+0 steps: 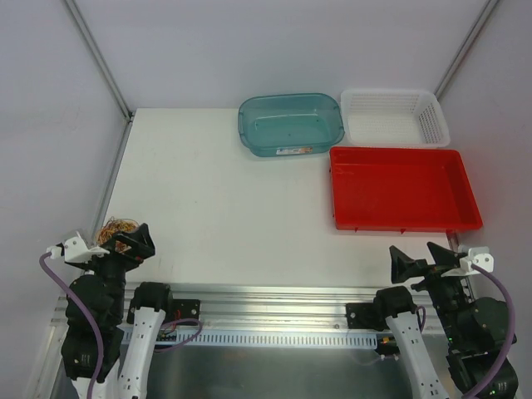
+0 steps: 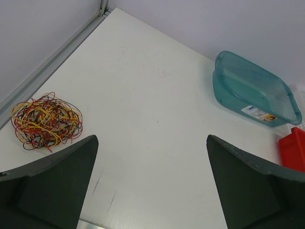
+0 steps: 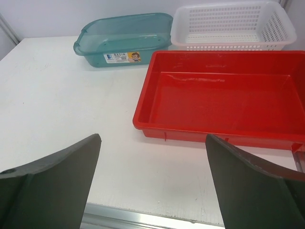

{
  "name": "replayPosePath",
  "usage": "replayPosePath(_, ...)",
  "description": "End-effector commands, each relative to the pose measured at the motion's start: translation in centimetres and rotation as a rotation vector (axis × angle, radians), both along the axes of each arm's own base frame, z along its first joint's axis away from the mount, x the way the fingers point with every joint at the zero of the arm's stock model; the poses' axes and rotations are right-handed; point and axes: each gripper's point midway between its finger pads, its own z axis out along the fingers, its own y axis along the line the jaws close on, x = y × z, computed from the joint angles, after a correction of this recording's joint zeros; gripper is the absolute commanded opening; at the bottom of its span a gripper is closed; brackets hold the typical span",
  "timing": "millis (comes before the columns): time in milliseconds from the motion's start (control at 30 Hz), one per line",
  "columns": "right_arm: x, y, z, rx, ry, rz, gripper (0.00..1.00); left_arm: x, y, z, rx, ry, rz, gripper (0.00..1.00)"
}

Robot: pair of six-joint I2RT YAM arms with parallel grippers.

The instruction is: Untangle the cables

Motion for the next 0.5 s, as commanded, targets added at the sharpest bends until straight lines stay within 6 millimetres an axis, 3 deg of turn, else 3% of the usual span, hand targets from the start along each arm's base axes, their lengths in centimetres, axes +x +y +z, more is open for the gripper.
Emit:
replayPosePath(0, -1.1, 0.6, 1.6, 0.033, -0.109, 0.041, 0.97, -2.7, 0.1, 1.2, -0.042, -0.169, 0.000, 0.99)
replayPosePath(167, -1.6, 4.9, 1.5, -0.016, -0.072, 0.300, 0.97, -1.6, 0.1, 0.3, -0.086, -0.125, 0.014, 0.99)
replayPosePath(367, 0.6, 6.1, 0.3, 0.056, 0.118, 0.314, 0.97, 1.0, -1.2, -1.7, -0.180, 0.004, -0.007, 0.99)
replayPosePath(467, 1.3, 7.3, -0.4, 0.073, 0.199, 0.368, 0.97, 2.9, -1.7, -3.6, -0.215, 0.134, -0.004, 0.99)
